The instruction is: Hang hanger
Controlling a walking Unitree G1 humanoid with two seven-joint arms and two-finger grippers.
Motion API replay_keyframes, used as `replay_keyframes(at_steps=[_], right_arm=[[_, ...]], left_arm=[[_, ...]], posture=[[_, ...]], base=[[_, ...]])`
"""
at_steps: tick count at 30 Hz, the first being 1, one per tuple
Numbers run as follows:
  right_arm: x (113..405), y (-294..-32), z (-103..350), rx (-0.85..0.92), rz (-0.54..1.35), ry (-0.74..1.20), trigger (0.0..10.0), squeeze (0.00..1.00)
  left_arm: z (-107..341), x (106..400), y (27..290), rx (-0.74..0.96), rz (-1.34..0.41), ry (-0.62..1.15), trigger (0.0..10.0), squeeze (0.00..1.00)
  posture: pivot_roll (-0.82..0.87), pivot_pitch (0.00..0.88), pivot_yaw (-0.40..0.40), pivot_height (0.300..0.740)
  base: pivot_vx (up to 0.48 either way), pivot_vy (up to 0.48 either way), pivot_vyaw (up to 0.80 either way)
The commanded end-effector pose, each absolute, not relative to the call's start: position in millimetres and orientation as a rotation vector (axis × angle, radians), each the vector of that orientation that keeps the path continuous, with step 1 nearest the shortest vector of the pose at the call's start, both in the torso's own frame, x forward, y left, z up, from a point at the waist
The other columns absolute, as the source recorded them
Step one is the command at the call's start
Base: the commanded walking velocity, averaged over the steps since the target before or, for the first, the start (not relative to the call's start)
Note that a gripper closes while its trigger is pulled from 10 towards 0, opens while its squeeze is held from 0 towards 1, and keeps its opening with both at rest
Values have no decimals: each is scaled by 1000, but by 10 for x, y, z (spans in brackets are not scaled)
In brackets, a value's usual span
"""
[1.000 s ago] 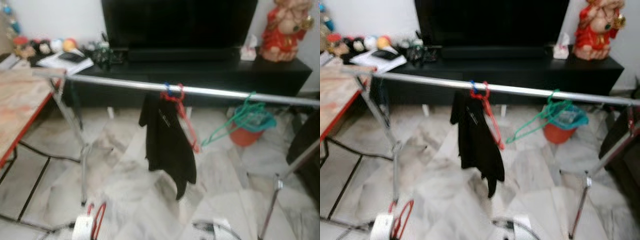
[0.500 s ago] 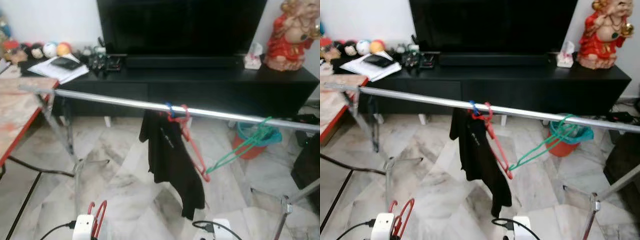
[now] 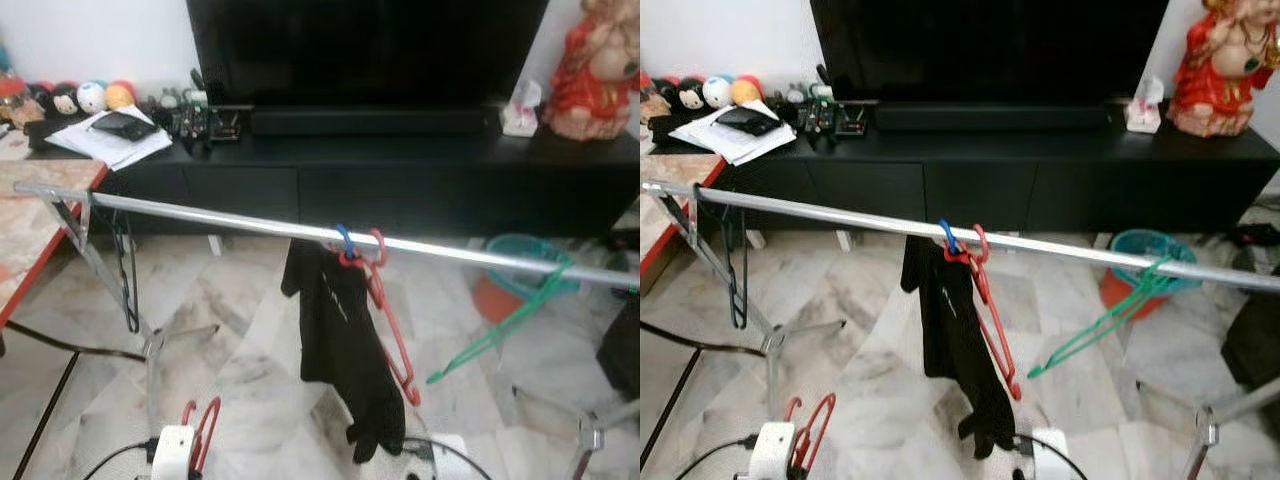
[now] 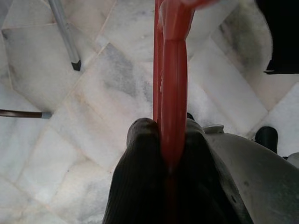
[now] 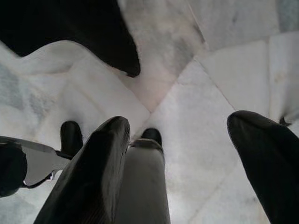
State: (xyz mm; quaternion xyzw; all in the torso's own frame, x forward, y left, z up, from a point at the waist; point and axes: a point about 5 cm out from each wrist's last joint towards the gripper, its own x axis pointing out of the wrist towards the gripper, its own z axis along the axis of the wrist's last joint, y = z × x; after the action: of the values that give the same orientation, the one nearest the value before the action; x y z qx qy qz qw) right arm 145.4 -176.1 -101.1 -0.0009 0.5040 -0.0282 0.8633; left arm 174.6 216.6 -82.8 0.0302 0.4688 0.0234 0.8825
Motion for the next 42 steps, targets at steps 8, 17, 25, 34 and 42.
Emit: replay_keyframes(at_steps=[8, 17, 25, 34, 42], right_arm=[[1444, -1760, -1016, 10, -71, 1061, 10000, 0], [1444, -1762, -1016, 8, -69, 1061, 10000, 0], [1444, -1765, -1015, 1, -63, 1062, 10000, 0], [1448, -1769, -1013, 1, -62, 1060, 10000, 0], [1449, -1779, -1012, -5, -57, 1062, 10000, 0]], left_arm=[[-843, 1713, 2170, 67, 45, 986, 10000, 0], [-845, 1709, 2169, 69, 47, 987, 10000, 0], [-847, 1707, 2166, 73, 48, 987, 10000, 0], [-847, 1708, 2164, 83, 48, 988, 10000, 0], [-846, 1711, 2161, 82, 58, 984, 10000, 0]], posture=[[14, 0, 0, 740], [15, 0, -1, 740], [14, 0, -2, 740], [9, 0, -1, 740], [13, 0, -9, 740]], base=[[0, 0, 0], [0, -53, 0], [0, -269, 0], [0, -293, 0], [0, -291, 0]])
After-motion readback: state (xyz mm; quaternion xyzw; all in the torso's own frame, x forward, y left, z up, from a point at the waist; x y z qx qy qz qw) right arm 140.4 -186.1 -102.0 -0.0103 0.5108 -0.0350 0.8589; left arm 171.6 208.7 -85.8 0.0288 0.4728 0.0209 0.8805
